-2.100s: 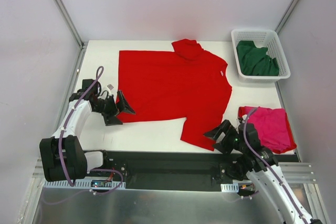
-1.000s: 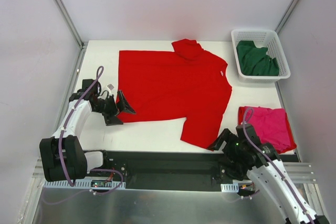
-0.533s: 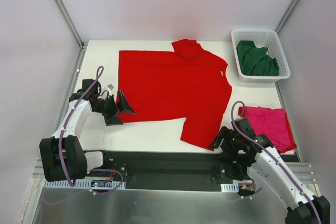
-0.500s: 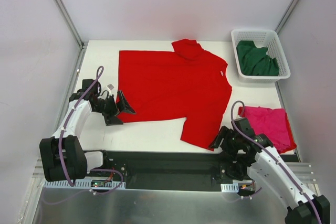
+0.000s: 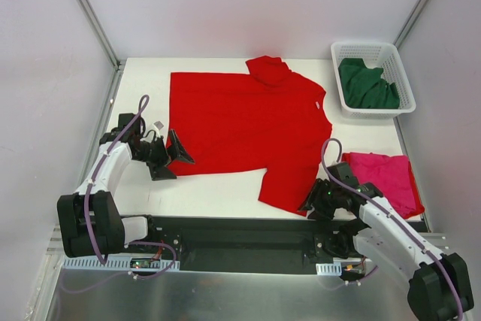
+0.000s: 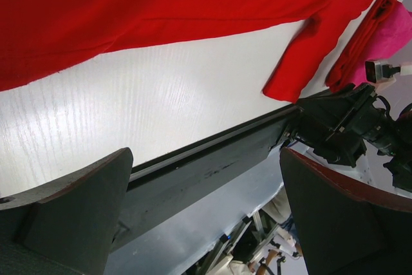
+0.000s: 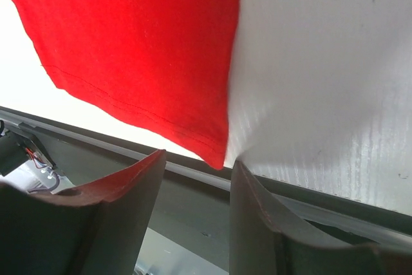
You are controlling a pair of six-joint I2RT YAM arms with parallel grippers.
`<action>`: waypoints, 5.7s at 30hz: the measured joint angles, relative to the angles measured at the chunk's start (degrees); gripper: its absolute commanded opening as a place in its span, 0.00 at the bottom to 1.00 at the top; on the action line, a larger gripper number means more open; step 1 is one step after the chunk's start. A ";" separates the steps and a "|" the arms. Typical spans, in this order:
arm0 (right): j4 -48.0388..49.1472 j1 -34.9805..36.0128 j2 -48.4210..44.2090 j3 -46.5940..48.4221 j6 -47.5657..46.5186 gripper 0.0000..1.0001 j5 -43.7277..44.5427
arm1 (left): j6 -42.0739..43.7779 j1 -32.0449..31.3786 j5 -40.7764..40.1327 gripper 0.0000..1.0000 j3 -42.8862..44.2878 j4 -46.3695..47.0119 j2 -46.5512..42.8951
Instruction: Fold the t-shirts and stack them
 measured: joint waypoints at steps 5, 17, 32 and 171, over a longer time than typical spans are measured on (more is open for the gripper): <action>0.59 0.00 1.64 0.31 -0.90 0.41 -0.31 | 0.00 0.00 -0.02 0.99 0.00 0.02 0.24; 1.95 0.00 4.33 0.68 -2.47 0.36 -1.20 | 0.00 0.00 -0.02 0.99 0.00 0.59 0.50; 1.33 0.96 10.10 4.39 -5.70 0.27 -0.66 | -0.02 0.00 -0.31 0.99 0.00 1.18 0.96; -3.30 4.09 15.63 8.96 -12.55 0.01 3.34 | 0.07 0.39 -28.65 0.00 5.55 2.36 14.75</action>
